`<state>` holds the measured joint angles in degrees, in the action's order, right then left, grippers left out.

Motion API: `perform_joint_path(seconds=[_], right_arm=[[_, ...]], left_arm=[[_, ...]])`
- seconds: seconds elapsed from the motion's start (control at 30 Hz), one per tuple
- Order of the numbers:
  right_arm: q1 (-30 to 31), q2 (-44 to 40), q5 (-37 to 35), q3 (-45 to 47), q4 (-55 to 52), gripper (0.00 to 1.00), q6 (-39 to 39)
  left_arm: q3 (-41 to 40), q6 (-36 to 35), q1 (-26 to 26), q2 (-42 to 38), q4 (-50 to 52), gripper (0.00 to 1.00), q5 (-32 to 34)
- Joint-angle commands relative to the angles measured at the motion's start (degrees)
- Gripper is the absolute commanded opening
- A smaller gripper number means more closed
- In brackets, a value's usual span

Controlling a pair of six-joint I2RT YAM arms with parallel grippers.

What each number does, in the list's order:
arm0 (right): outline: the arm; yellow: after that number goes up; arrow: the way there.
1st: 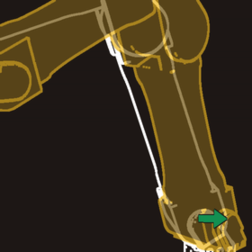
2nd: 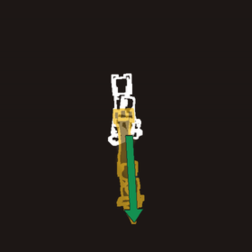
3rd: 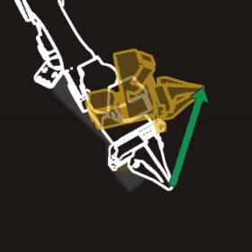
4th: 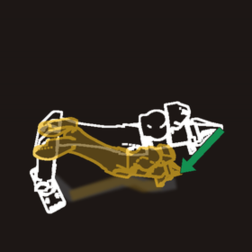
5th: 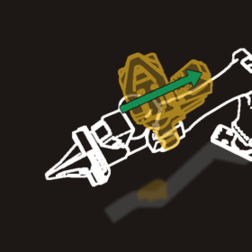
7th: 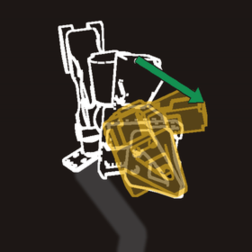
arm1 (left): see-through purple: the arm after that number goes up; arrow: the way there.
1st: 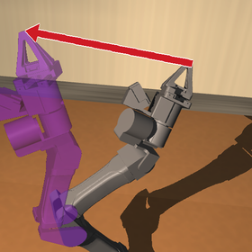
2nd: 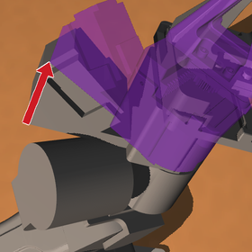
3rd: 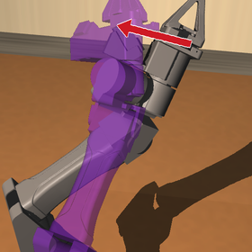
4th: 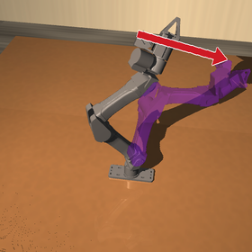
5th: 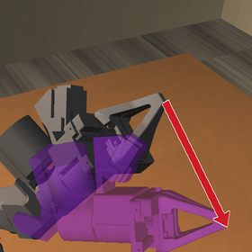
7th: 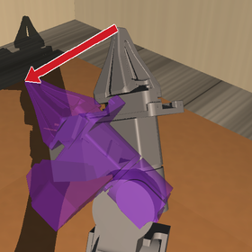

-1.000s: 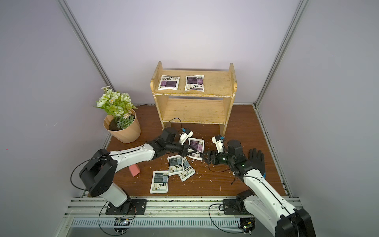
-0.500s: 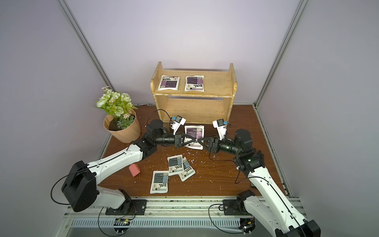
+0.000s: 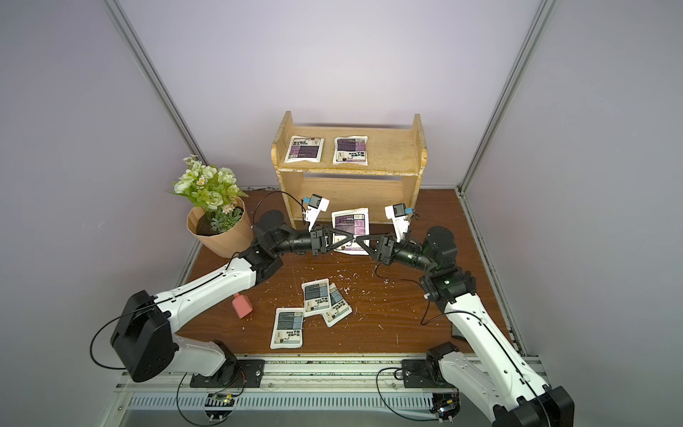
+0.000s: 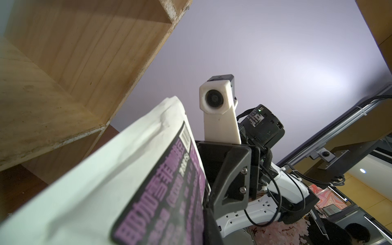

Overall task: Place the bagged coffee beans on the shelf by color
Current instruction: Pick up the bagged coffee beans at the center of the board.

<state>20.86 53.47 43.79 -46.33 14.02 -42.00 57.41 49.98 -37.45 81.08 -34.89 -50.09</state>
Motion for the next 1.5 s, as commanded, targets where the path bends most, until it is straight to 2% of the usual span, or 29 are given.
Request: perform_joint_path(seconds=[0.0, 0.2, 0.37, 0.5, 0.7, 0.8, 0.97, 1.0, 1.1, 1.2, 1.33, 1.47], right_arm=[[-0.21, -0.46, -0.55, -0.41, 3.33, 0.4, -1.46], [-0.21, -0.39, -0.99, -0.08, 7.32, 0.37, -5.0], [0.21, -0.57, -1.37, 1.29, 11.4, 0.38, -8.67], [0.92, -0.74, -2.26, 1.09, 11.81, 0.41, -9.11], [2.29, -0.6, -3.21, 0.0, 11.69, 0.4, -9.33], [2.52, -0.58, -4.09, -0.15, 11.38, 0.34, -9.05], [2.78, -1.17, -6.46, -0.69, 11.5, 0.08, -8.94], [2.91, -1.45, -7.03, -0.99, 10.97, 0.06, -8.53], [3.18, -2.05, -8.27, -2.3, 8.05, 0.0, -6.55], [3.22, -2.36, -8.38, -3.54, 5.76, 0.0, -5.55], [3.29, -2.41, -8.21, -7.12, 0.79, 0.0, -2.29], [3.31, -1.61, -8.56, -14.56, -10.48, 0.0, 4.97]], left_arm=[[2.0, 1.78, 0.73, -0.78, -5.16, 0.01, 0.47], [1.66, 2.67, 0.71, 0.04, -7.12, 0.01, 1.4], [1.65, 2.68, 0.67, 0.29, -8.49, 0.01, 3.26], [1.22, 3.46, 0.67, 0.75, -10.1, 0.01, 3.84], [0.8, 3.22, 0.69, 0.66, -10.75, 0.01, 4.92], [0.89, 3.29, 0.68, 0.88, -10.81, 0.01, 4.65], [-0.64, 3.41, 0.71, 0.16, -10.75, 0.01, 4.97], [-0.9, 3.27, 0.71, -0.08, -10.5, 0.02, 5.37], [-1.72, 2.76, 0.71, -0.81, -9.77, 0.24, 6.34], [-1.57, 2.68, 0.71, -1.4, -9.58, 0.37, 6.84], [-1.08, 2.63, 0.66, -2.3, -10.26, 0.45, 6.62], [-0.38, 1.91, 0.89, -3.06, -9.71, 0.46, 6.05]])
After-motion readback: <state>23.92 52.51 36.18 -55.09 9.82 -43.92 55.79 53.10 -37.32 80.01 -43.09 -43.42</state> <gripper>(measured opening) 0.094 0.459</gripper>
